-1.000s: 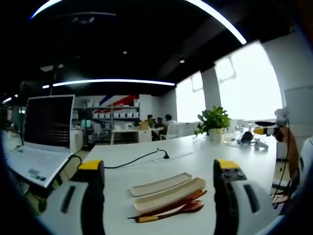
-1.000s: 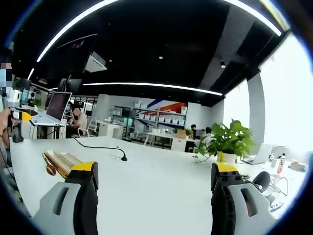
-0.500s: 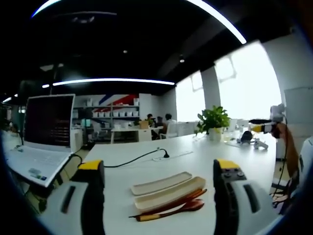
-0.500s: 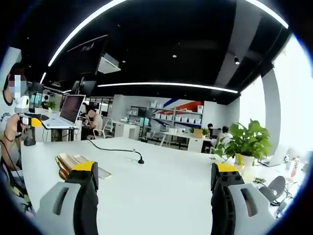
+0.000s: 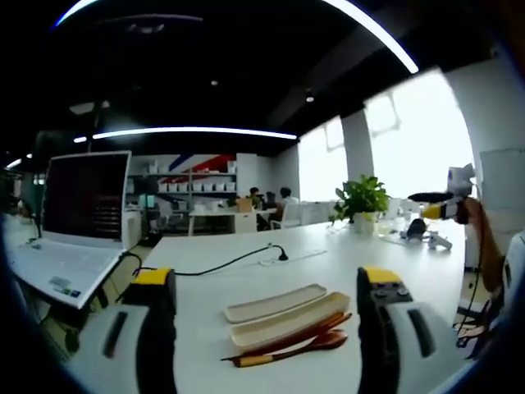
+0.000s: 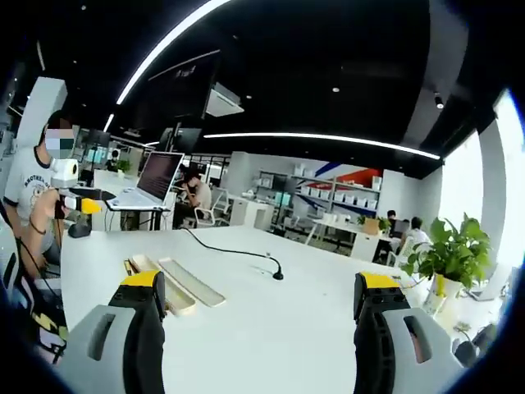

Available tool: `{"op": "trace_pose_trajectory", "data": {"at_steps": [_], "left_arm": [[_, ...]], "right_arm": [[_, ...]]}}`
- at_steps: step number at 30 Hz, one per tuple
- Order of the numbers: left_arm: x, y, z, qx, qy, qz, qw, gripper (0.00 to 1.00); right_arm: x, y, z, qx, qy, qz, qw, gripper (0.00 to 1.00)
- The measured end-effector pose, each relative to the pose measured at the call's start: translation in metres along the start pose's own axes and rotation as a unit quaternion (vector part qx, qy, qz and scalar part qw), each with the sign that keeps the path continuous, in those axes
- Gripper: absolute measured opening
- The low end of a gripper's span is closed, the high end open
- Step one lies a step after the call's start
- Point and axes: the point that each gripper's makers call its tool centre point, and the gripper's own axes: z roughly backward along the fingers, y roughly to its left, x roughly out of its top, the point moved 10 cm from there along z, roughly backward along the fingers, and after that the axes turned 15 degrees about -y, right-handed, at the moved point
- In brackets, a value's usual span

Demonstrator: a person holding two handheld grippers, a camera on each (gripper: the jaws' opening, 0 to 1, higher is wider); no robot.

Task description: Arrange the utensils inside the cutlery case until each visible utensil rests in its matching compartment.

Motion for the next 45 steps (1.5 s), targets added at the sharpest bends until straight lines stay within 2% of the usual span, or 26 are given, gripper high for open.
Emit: {"op": "trace_pose_trajectory", "data": {"at_steps": [2, 5, 6, 7, 8, 10, 12, 14, 17, 20, 25, 29, 34, 39, 43, 45], "left_arm": [[-0.006, 0.001, -0.001, -0.005, 0.022, 0.001, 0.9997, 0.96], [-0.012, 0.004, -0.002, -0.008, 0.038, 0.007, 0.9992, 0.95], [-0.013, 0.005, -0.001, -0.01, 0.049, 0.01, 0.9987, 0.9], [-0.016, 0.005, 0.001, -0.018, 0.073, 0.008, 0.9972, 0.8], [-0.02, 0.005, 0.002, -0.029, 0.102, 0.015, 0.9942, 0.75], [-0.028, 0.007, 0.001, -0.038, 0.119, 0.041, 0.9913, 0.77], [-0.036, 0.012, 0.0, -0.037, 0.144, 0.045, 0.9878, 0.76], [-0.045, 0.016, -0.001, -0.018, 0.164, 0.04, 0.9855, 0.72], [-0.056, 0.024, -0.004, -0.004, 0.182, 0.034, 0.9828, 0.73], [-0.066, 0.032, -0.005, 0.013, 0.195, 0.036, 0.9802, 0.65], [-0.082, 0.042, -0.007, 0.022, 0.207, 0.06, 0.9763, 0.65], [-0.093, 0.048, -0.008, 0.027, 0.216, 0.072, 0.9734, 0.64], [-0.1, 0.05, -0.008, 0.026, 0.216, 0.094, 0.9716, 0.62], [-0.103, 0.05, -0.008, 0.026, 0.215, 0.109, 0.9702, 0.59], [-0.106, 0.046, -0.01, 0.023, 0.219, 0.129, 0.9668, 0.55], [-0.107, 0.046, -0.011, 0.02, 0.219, 0.133, 0.9665, 0.55]], "right_arm": [[0.0, 0.004, -0.004, 0.012, -0.003, -0.006, 0.9999, 0.93], [-0.002, 0.01, -0.01, 0.025, 0.002, -0.005, 0.9997, 0.96], [-0.004, 0.012, -0.013, 0.028, 0.005, -0.001, 0.9996, 0.96], [-0.005, 0.013, -0.015, 0.032, 0.008, 0.001, 0.9995, 0.96], [-0.007, 0.016, -0.018, 0.037, 0.012, 0.001, 0.9992, 0.96], [-0.01, 0.021, -0.023, 0.049, 0.02, -0.001, 0.9986, 0.96], [-0.014, 0.026, -0.028, 0.059, 0.03, 0.0, 0.9978, 0.95], [-0.021, 0.034, -0.035, 0.081, 0.047, 0.01, 0.9955, 0.95], [-0.029, 0.045, -0.043, 0.104, 0.057, 0.009, 0.993, 0.93], [-0.038, 0.053, -0.05, 0.118, 0.064, 0.0, 0.9909, 0.92], [-0.055, 0.065, -0.061, 0.134, 0.09, -0.017, 0.9868, 0.9], [-0.068, 0.071, -0.064, 0.138, 0.11, -0.035, 0.9836, 0.82], [-0.083, 0.074, -0.068, 0.141, 0.15, -0.068, 0.9763, 0.69], [-0.096, 0.081, -0.071, 0.147, 0.172, -0.08, 0.9708, 0.66], [-0.105, 0.086, -0.073, 0.153, 0.186, -0.096, 0.9658, 0.53], [-0.109, 0.09, -0.075, 0.158, 0.194, -0.098, 0.9633, 0.53]]}}
